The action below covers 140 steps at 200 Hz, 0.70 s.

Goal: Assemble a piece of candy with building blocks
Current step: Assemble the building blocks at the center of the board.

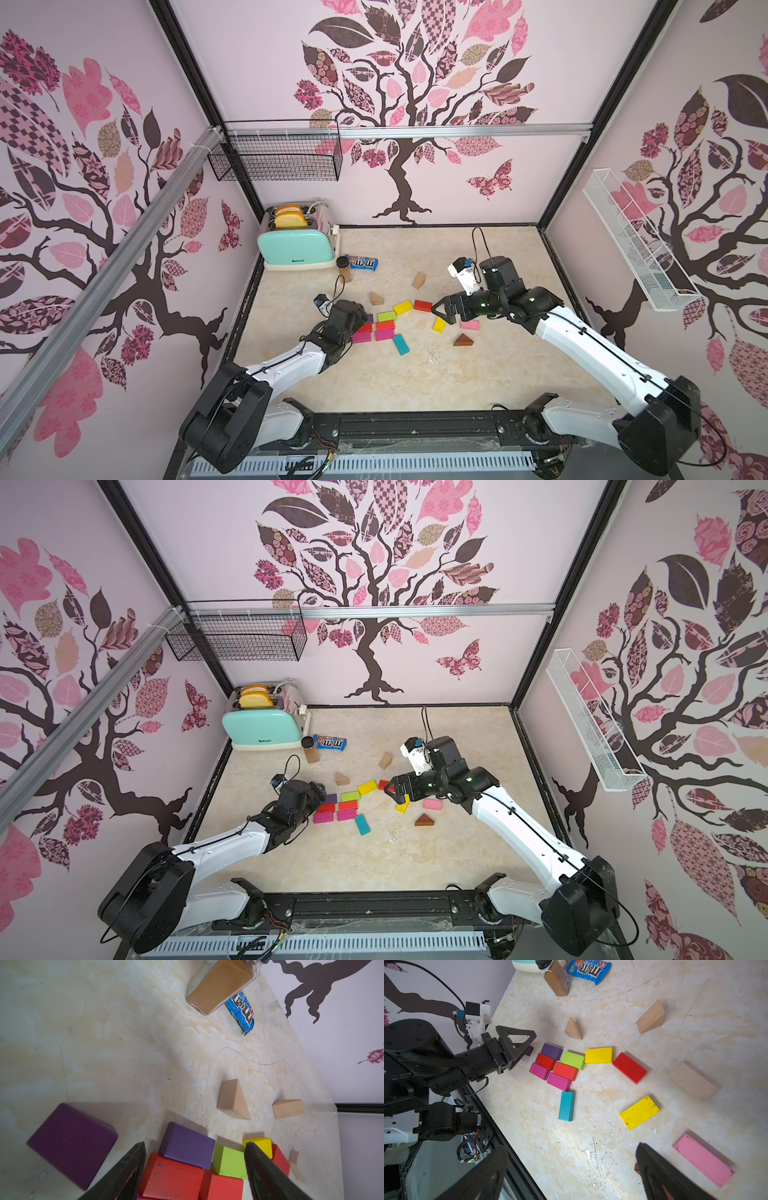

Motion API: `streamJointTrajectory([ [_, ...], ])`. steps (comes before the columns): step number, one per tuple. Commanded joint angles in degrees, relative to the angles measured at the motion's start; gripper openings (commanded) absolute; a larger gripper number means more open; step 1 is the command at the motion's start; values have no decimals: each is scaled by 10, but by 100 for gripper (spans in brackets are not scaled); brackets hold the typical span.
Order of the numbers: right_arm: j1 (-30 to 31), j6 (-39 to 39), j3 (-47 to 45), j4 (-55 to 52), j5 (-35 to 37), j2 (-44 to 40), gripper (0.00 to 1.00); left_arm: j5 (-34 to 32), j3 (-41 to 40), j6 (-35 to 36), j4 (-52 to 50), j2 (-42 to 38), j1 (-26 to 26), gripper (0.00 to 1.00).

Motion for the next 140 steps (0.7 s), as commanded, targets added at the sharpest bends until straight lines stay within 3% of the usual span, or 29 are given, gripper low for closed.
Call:
streamJointTrajectory([
  [1,-3,2,2,2,6,-4,99,-13,-17,-20,62,16,-2,78],
  [140,-3,3,16,2,7,1,99,-16,-111,-13,378,224,33,75],
])
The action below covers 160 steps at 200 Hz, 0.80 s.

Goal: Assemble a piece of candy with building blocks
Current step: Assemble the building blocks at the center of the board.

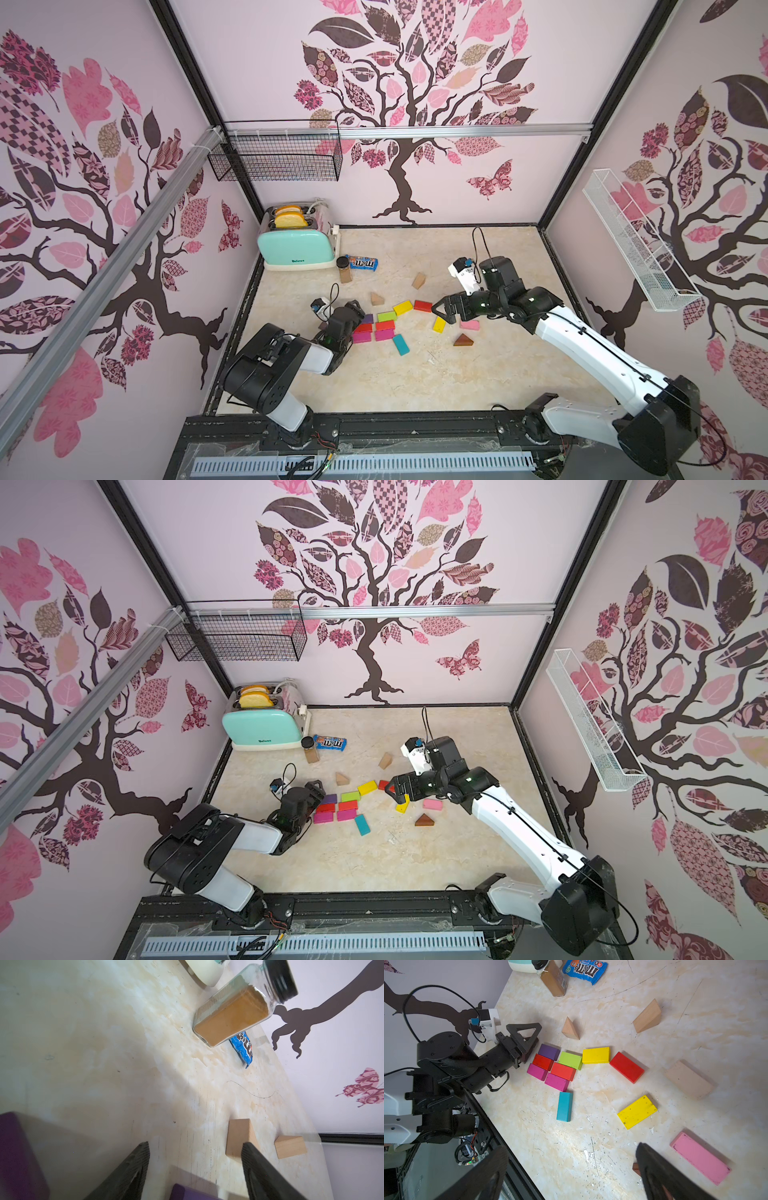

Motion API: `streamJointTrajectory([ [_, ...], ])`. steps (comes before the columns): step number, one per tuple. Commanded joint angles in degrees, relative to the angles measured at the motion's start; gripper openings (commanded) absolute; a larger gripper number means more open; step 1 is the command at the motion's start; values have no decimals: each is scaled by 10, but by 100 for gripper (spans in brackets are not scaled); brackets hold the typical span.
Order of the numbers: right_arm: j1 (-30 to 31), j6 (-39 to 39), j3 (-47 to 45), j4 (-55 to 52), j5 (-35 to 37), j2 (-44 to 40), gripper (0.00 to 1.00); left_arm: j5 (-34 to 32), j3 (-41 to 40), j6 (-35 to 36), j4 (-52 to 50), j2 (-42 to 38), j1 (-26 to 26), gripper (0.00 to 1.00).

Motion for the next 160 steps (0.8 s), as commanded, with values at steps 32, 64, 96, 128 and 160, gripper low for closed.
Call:
streamJointTrajectory([
  [32,-3,6,12,18,-7,7,99,27,-58,-30,45,65,0,77],
  [64,-3,6,10,26,-13,14,99,35,-71,-27,21,44,0,78],
  [96,-3,2,9,26,-11,11,99,44,-73,-25,-43,-8,-1,78],
  [128,-3,1,3,30,-13,9,99,36,-76,-33,-54,-28,-7,78],
  [160,-3,-7,3,21,-10,2,99,27,-76,-50,-9,12,-18,78],
])
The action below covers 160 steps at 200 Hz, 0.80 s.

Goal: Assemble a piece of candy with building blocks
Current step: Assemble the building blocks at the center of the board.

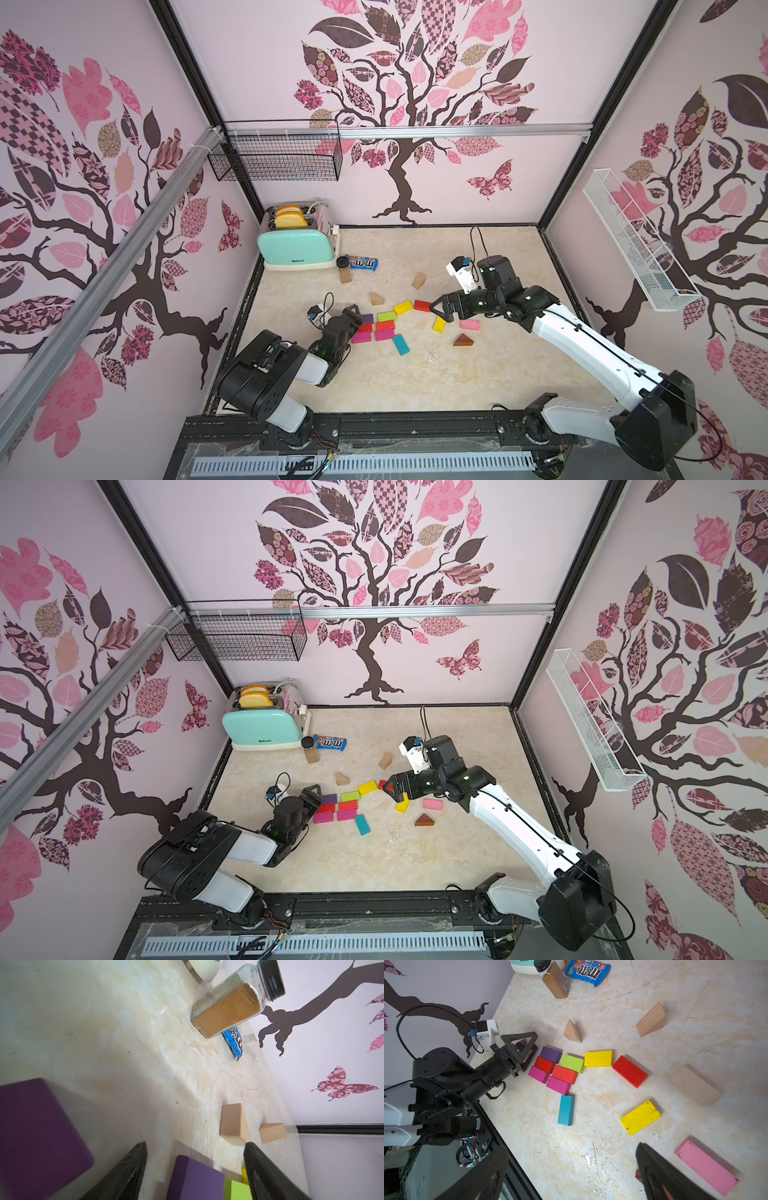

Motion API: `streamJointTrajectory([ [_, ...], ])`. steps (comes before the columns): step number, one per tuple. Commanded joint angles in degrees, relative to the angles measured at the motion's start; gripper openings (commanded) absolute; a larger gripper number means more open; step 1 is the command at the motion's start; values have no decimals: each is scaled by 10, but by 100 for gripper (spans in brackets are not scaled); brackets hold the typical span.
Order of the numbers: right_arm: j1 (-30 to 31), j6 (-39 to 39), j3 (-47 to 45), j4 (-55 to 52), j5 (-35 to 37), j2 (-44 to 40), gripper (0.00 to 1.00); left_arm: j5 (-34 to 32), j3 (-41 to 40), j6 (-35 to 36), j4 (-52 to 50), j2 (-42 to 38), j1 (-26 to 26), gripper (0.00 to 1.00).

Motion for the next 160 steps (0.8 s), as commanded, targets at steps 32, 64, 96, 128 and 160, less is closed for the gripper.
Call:
streamJointTrajectory([
  [32,-3,-13,6,-8,1,-15,99,8,-19,-53,14,118,-28,77],
  [64,-3,-11,5,-6,4,-18,99,3,-24,-66,35,149,-31,76],
  [96,-3,-11,3,-2,0,-14,99,1,-29,-69,33,149,-34,75],
  [128,-3,-13,5,-2,0,-12,99,5,-21,-68,32,151,-40,75],
  [160,-3,-14,4,-2,2,-12,99,5,-12,-71,27,158,-50,75],
])
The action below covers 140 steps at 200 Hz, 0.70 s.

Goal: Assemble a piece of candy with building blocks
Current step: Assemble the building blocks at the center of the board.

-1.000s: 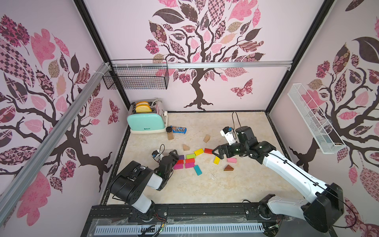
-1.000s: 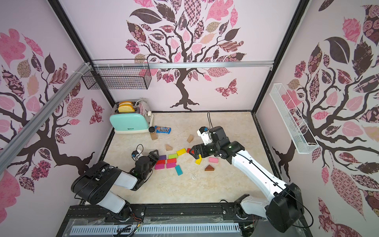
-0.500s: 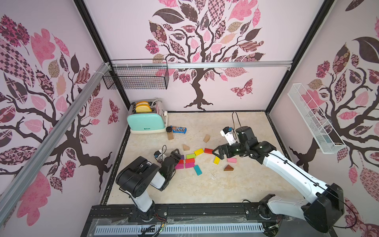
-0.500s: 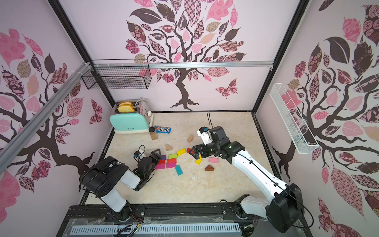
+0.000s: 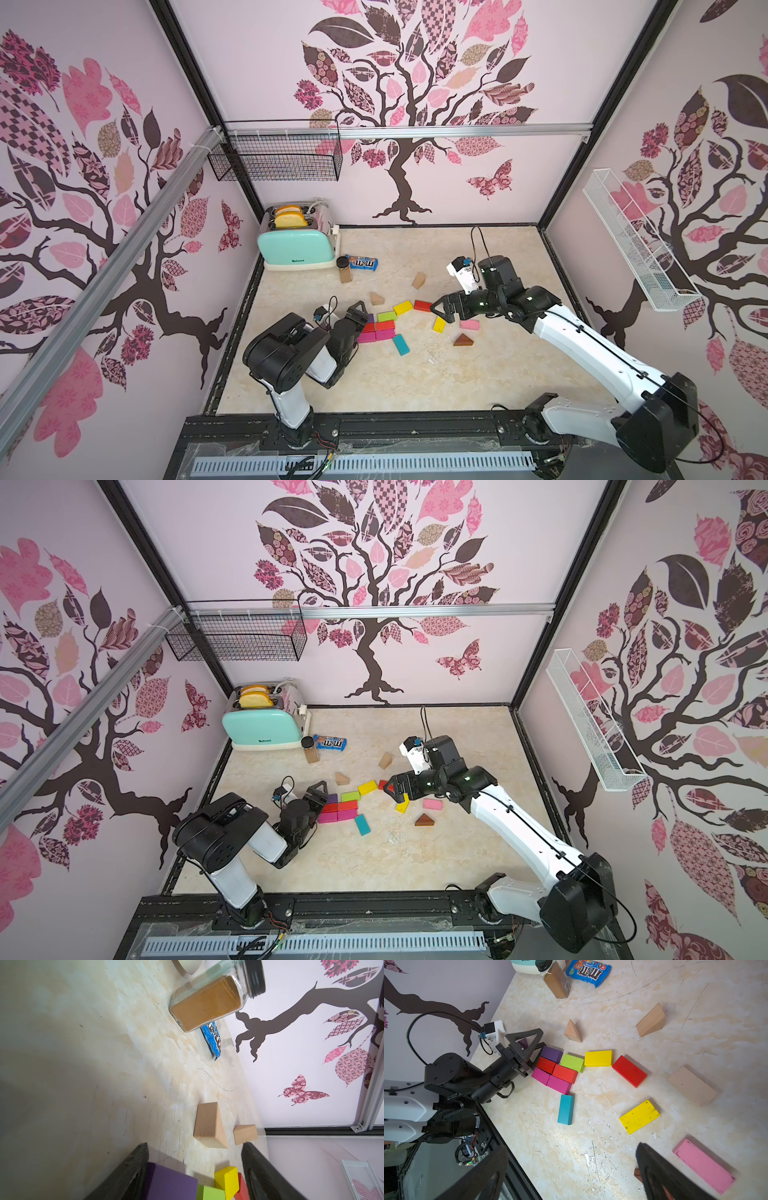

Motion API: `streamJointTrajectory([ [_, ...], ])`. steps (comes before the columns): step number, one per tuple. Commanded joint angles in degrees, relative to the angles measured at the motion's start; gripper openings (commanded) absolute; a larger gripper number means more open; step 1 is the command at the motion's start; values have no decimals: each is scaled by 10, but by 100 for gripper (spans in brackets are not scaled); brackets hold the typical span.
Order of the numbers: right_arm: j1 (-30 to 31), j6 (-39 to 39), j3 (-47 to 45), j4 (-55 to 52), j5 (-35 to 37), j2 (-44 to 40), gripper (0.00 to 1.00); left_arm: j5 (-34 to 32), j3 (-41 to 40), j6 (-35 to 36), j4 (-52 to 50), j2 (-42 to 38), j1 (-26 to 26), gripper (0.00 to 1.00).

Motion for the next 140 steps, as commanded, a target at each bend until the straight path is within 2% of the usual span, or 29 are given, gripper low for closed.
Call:
streamJointTrajectory([
  [1,-3,-8,3,3,1,-5,99,22,-17,-6,-147,39,-13,75],
  [140,-3,-9,1,2,6,-5,99,14,-9,-11,-146,49,-16,73],
])
